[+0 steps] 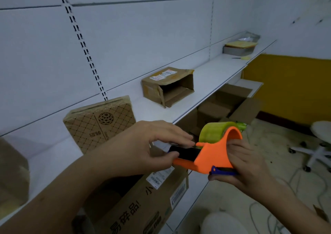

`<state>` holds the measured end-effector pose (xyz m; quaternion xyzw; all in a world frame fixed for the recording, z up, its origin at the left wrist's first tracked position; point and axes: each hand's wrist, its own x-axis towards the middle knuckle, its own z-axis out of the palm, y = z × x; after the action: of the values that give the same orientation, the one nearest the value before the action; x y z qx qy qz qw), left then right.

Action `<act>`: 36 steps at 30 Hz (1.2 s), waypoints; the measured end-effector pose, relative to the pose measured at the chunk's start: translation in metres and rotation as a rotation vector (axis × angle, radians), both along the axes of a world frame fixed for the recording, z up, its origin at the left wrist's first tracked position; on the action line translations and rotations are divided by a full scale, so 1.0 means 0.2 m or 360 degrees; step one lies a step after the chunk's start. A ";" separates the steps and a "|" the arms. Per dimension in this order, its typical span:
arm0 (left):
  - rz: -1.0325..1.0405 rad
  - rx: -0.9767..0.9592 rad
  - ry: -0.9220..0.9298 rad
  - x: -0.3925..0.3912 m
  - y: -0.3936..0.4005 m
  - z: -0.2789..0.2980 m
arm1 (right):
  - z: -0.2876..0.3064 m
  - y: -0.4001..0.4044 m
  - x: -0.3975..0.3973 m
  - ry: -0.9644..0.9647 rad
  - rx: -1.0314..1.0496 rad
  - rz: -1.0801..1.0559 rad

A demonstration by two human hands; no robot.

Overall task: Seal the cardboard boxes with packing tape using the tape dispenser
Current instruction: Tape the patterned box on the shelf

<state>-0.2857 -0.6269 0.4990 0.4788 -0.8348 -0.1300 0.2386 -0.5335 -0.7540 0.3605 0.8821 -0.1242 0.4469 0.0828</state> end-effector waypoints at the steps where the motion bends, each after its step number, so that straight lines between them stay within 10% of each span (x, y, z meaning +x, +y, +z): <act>1: -0.0007 -0.0016 -0.0025 -0.02 -0.02 0.00 | -0.01 -0.01 -0.02 0.0016 0.0032 -0.0008; 36: 0.0258 -0.0272 -0.0125 0.02 -0.64 -0.25 | -0.37 -0.41 0.05 0.0531 0.1083 -0.0732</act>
<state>-0.2819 -0.7542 0.4491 0.5273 -0.8101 -0.0197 0.2554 -0.5229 -0.8365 0.2872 0.8685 -0.4422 0.2022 -0.0961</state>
